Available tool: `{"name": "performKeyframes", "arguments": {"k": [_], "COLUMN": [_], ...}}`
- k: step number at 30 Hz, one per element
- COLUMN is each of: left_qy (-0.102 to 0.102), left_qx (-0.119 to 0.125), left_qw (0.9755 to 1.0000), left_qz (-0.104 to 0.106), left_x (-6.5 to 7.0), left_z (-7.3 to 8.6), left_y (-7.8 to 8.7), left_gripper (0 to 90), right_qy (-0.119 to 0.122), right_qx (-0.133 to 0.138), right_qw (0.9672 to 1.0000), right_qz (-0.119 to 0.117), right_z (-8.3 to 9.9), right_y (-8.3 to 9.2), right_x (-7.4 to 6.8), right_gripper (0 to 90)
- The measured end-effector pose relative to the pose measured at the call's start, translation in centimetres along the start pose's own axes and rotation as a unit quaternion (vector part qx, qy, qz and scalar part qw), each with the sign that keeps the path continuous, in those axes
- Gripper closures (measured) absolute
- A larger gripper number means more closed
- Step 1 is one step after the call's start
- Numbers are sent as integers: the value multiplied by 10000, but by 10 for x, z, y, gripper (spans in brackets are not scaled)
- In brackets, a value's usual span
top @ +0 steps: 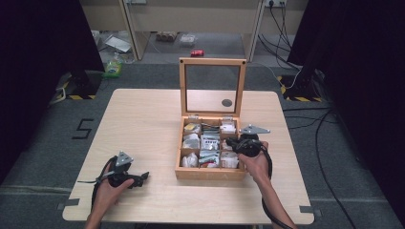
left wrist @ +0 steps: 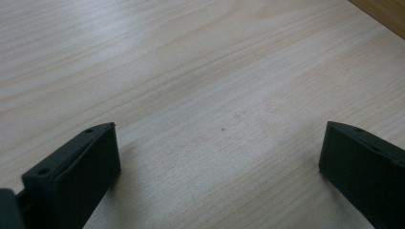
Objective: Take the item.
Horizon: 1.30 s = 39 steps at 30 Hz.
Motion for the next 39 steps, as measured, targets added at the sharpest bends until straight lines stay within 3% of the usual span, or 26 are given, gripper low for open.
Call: {"name": "performKeyframes", "arguments": {"k": [10, 22, 26, 31, 39], "left_qy": [-7, -13, -12, -13, -7], "left_qx": [3, -2, -2, -2, 3], "left_qw": [10000, 10000, 10000, 10000, 10000], "left_qz": [4, 6, 6, 6, 4], "left_x": [0, 0, 0, 0, 0], "left_z": [0, 0, 0, 0, 0], "left_y": [0, 0, 0, 0, 0], "left_gripper": [0, 0, 0, 0, 0], "right_qy": [-137, -350, -440, -558, -779], "right_qx": [335, 814, 972, 1102, 959], "right_qw": [9993, 9961, 9942, 9913, 9894], "right_qz": [-54, 23, 124, 452, 762], "right_z": [-15, -36, -42, -41, -20], "right_y": [12, 37, 50, 68, 76], "right_x": [1, 16, 28, 55, 83], "right_gripper": [840, 840, 840, 840, 839]}}
Point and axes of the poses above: each handheld gripper's, and its own axes: y roughly backward along the jaws, z roughly out of its underside, x roughly to its right, the point moved 9 cm from there along -y, roughly forward along the jaws, and after that the axes turned 6 degrees about x, right-handed, at the moved point
